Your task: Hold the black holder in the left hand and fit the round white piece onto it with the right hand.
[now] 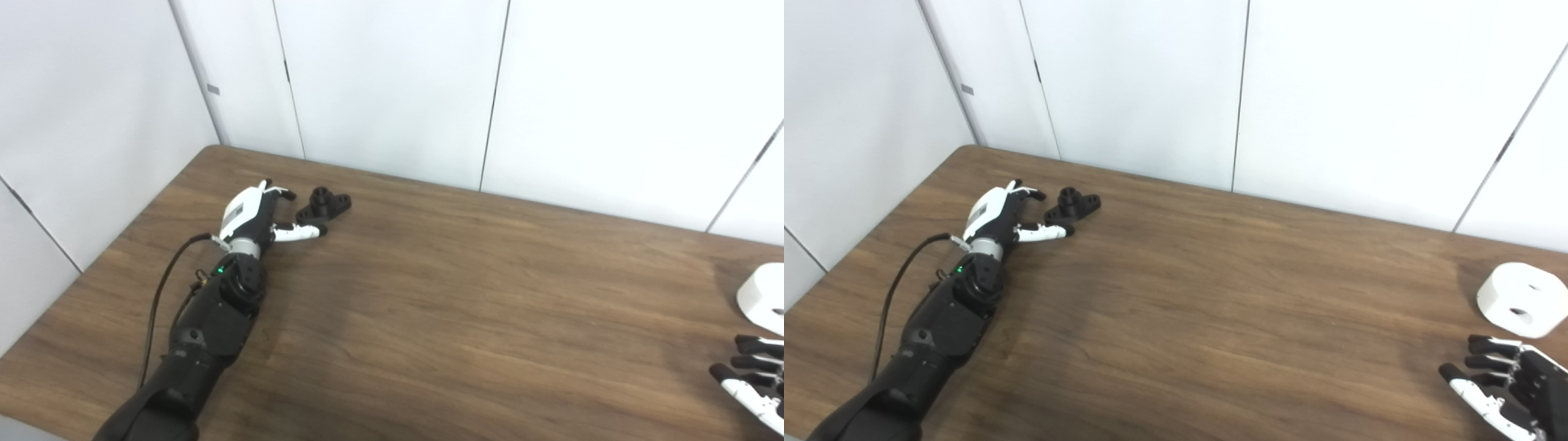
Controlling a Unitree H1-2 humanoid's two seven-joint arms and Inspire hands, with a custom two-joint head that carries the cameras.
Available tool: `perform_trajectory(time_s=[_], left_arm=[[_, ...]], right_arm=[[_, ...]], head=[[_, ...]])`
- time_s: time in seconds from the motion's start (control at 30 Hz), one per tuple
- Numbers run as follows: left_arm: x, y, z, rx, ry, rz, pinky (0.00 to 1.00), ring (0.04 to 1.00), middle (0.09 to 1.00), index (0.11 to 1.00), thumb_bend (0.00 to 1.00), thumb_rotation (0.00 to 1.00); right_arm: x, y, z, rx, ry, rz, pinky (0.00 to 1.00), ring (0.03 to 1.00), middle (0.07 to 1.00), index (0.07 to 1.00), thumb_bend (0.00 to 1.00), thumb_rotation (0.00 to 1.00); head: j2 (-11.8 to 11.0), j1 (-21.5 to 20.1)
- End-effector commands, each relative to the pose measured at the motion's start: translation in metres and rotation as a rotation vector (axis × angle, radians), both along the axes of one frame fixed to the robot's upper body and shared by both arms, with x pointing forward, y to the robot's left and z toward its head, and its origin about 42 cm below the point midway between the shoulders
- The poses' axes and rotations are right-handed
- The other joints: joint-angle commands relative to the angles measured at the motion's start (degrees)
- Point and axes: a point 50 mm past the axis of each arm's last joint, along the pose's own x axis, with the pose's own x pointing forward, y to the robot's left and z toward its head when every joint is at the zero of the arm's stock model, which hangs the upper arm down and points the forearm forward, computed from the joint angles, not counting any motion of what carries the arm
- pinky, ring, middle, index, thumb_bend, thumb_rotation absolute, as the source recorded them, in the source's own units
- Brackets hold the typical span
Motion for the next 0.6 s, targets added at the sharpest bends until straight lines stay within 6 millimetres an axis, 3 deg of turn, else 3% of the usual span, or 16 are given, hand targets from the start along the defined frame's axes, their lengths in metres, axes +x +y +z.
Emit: perform_trajectory(time_s=[0.0, 0.23, 0.57], left_arm=[[0.01, -0.002, 0.015, -0.016, -0.04, -0.021, 0.98, 1.0, 1.0, 0.77, 0.95, 0.36], [0.011, -0.009, 0.005, -0.081, -0.042, -0.032, 1.0, 1.0, 1.0, 0.754, 0.97, 0.31], [0.011, -0.01, 0.002, -0.046, -0.031, -0.056, 1.0, 1.0, 1.0, 0.755, 0.97, 0.29]], right_arm=[[0.004, -0.005, 0.021, -0.04, -0.081, 0.011, 0.46, 0.562, 0.651, 0.498, 0.52, 0.15], [0.002, -0.003, 0.024, -0.044, -0.075, 0.003, 0.46, 0.572, 0.651, 0.498, 0.51, 0.15], [0.001, -0.005, 0.025, -0.052, -0.083, 0.007, 0.48, 0.578, 0.653, 0.498, 0.51, 0.15]], head=[[0.08, -0.02], [0.36, -0.23], [0.79, -0.41]])
